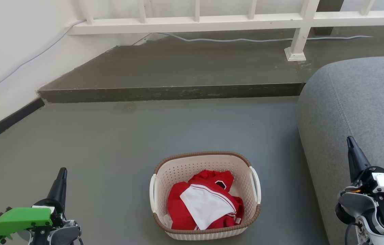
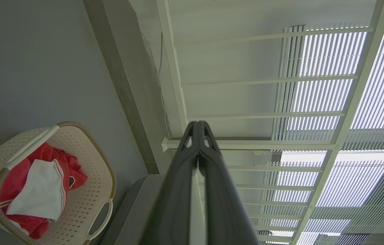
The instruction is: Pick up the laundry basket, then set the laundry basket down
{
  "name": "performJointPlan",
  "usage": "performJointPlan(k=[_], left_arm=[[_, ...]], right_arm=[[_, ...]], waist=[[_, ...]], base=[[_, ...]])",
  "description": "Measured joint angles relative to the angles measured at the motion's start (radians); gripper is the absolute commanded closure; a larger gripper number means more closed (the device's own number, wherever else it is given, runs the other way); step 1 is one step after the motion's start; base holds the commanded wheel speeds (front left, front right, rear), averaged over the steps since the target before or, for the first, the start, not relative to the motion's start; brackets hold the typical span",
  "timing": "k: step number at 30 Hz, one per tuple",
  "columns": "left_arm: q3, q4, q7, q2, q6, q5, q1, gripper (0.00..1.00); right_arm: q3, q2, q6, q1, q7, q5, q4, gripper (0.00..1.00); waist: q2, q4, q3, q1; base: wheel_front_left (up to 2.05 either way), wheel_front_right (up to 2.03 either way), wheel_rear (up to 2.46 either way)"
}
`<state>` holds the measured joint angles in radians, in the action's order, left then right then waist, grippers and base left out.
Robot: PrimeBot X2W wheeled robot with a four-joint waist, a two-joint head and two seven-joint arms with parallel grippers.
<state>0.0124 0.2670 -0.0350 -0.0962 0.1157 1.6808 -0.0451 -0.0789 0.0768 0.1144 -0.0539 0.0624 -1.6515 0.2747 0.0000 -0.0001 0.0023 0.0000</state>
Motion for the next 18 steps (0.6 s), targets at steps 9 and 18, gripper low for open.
performJointPlan(k=[9, 18], left_arm=[[-0.001, 0.004, -0.001, 0.0, 0.0, 0.0, -0.001, 1.0], [-0.002, 0.006, -0.001, 0.0, 0.005, 0.0, -0.001, 1.0]], right_arm=[[-0.001, 0.0, 0.0, 0.0, 0.0, 0.0, 0.001, 1.0], [-0.001, -0.001, 0.0, 0.0, 0.0, 0.0, 0.002, 1.0]], waist=[[0.0, 0.0, 0.0, 0.0], [0.0, 0.0, 0.0, 0.0]], base=[[0.0, 0.0, 0.0], [0.0, 0.0, 0.0]])
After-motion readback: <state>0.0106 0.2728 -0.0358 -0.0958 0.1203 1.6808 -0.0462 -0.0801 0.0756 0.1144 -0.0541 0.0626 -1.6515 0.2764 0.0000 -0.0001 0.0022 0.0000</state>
